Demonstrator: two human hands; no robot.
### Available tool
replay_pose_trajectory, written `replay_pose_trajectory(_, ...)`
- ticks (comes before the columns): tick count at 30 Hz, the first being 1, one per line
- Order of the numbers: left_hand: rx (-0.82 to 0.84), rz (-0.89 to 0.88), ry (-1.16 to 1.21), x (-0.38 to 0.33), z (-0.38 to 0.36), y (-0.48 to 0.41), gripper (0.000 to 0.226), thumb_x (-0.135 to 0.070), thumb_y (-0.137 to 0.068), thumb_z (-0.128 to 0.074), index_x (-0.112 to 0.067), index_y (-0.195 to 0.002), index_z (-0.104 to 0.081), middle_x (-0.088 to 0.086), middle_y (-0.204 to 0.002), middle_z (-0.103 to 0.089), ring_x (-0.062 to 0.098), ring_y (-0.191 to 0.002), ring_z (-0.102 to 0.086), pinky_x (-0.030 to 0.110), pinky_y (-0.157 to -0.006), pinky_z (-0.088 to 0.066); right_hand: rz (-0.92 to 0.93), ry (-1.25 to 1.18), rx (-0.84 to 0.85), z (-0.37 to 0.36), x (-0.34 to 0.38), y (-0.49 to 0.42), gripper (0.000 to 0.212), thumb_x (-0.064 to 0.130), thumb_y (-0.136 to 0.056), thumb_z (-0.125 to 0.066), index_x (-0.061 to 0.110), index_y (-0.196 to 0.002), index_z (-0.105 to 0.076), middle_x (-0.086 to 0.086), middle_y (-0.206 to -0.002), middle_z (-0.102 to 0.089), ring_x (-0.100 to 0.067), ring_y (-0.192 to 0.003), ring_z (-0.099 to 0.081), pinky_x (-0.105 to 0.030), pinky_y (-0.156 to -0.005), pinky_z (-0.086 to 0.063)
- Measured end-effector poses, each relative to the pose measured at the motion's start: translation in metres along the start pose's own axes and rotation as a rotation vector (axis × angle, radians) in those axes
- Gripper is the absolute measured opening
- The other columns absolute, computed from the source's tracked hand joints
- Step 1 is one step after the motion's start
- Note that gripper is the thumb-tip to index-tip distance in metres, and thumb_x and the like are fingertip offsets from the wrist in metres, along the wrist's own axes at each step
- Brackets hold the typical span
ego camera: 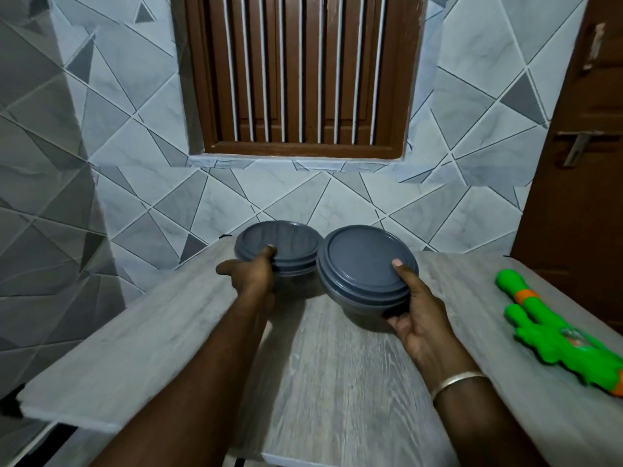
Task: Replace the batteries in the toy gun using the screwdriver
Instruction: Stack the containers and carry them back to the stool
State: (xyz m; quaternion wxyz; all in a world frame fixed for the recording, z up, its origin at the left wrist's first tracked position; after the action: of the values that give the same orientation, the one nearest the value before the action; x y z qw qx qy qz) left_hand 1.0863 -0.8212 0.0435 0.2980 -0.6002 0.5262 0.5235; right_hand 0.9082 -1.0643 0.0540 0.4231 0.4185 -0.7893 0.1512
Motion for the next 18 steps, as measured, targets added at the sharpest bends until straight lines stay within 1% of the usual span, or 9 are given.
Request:
replay_pose_trajectory(1,0.019,0.006,0.041,-0.002,0.0,0.008,0.077,-0.037,-0.07,-0.086,-0.023,-0.116,-0.026,0.018,-0.119,-0.06,0.036,-0.096,-0.067,0.053,-0.082,-0.061,0.007,0.0,0.005,-0.003,0.003,0.003,0.038,0.02,-0.074,-0.082,0.009,-0.106,-0.066,-0.012,-0.109,-0.072,-0.029,-0.101,-0.068,-0.05,-0.088,-0.056)
replay_pose_trajectory(2,0.039,0.002,0.069,-0.006,0.002,0.017,0.081,-0.036,-0.069,-0.086,-0.024,-0.122,-0.026,0.018,-0.118,-0.059,0.035,-0.094,-0.068,0.054,-0.078,-0.061,0.013,-0.007,0.009,-0.006,0.006,0.008,0.037,0.02,-0.074,-0.083,0.009,-0.105,-0.066,-0.012,-0.109,-0.072,-0.029,-0.1,-0.068,-0.051,-0.088,-0.056)
replay_pose_trajectory(4,0.077,-0.014,0.101,-0.014,0.002,0.028,0.088,-0.034,-0.071,-0.085,-0.027,-0.135,-0.025,0.017,-0.12,-0.057,0.034,-0.093,-0.066,0.055,-0.077,-0.061,0.029,-0.018,0.015,-0.013,0.013,0.013,0.034,0.02,-0.074,-0.083,0.008,-0.102,-0.067,-0.013,-0.109,-0.072,-0.029,-0.098,-0.069,-0.052,-0.087,-0.056)
replay_pose_trajectory(5,0.088,-0.024,0.1,-0.019,0.003,0.034,0.09,-0.035,-0.07,-0.084,-0.03,-0.137,-0.025,0.017,-0.123,-0.056,0.034,-0.095,-0.065,0.055,-0.079,-0.061,0.034,-0.021,0.02,-0.016,0.016,0.018,0.033,0.02,-0.075,-0.082,0.008,-0.102,-0.067,-0.013,-0.109,-0.072,-0.029,-0.098,-0.069,-0.052,-0.087,-0.056)
replay_pose_trajectory(8,0.09,-0.057,0.133,-0.031,0.008,0.046,0.087,-0.037,-0.065,-0.084,-0.036,-0.132,-0.029,0.017,-0.128,-0.055,0.032,-0.096,-0.065,0.053,-0.078,-0.062,0.039,-0.034,0.042,-0.024,0.025,0.027,0.034,0.02,-0.077,-0.08,0.009,-0.105,-0.066,-0.012,-0.11,-0.071,-0.028,-0.099,-0.069,-0.049,-0.085,-0.057)
replay_pose_trajectory(12,0.084,-0.102,0.185,-0.041,0.006,0.046,0.083,-0.031,-0.07,-0.084,-0.037,-0.134,-0.031,0.015,-0.13,-0.051,0.031,-0.096,-0.065,0.051,-0.074,-0.063,0.044,-0.038,0.058,-0.031,0.032,0.021,0.041,0.02,-0.075,-0.082,0.007,-0.11,-0.065,-0.013,-0.109,-0.073,-0.029,-0.098,-0.071,-0.05,-0.081,-0.059)
replay_pose_trajectory(15,0.057,-0.114,0.192,-0.036,-0.002,0.032,0.084,-0.032,-0.07,-0.085,-0.04,-0.134,-0.031,0.016,-0.134,-0.046,0.03,-0.096,-0.063,0.049,-0.077,-0.063,0.046,-0.008,0.058,-0.039,0.031,-0.003,0.042,0.021,-0.073,-0.083,0.008,-0.11,-0.066,-0.012,-0.108,-0.073,-0.028,-0.097,-0.071,-0.05,-0.08,-0.059)
replay_pose_trajectory(18,0.018,-0.14,0.176,-0.033,-0.019,0.011,0.083,-0.032,-0.072,-0.083,-0.041,-0.136,-0.031,0.015,-0.136,-0.043,0.026,-0.09,-0.06,0.048,-0.081,-0.062,0.044,0.015,0.054,-0.051,0.032,-0.038,0.045,0.023,-0.072,-0.084,0.01,-0.11,-0.066,-0.012,-0.108,-0.073,-0.029,-0.096,-0.071,-0.051,-0.079,-0.06)
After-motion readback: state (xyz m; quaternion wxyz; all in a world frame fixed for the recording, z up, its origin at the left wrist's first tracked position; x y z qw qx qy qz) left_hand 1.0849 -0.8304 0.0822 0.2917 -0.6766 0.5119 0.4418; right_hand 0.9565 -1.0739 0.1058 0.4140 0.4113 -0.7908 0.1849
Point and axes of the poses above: each hand's wrist, its own y-axis away from the middle knuckle, its own z-axis out of the back of the hand, x = y × z, the point moved 8 cm from there along -y, towards the middle knuckle
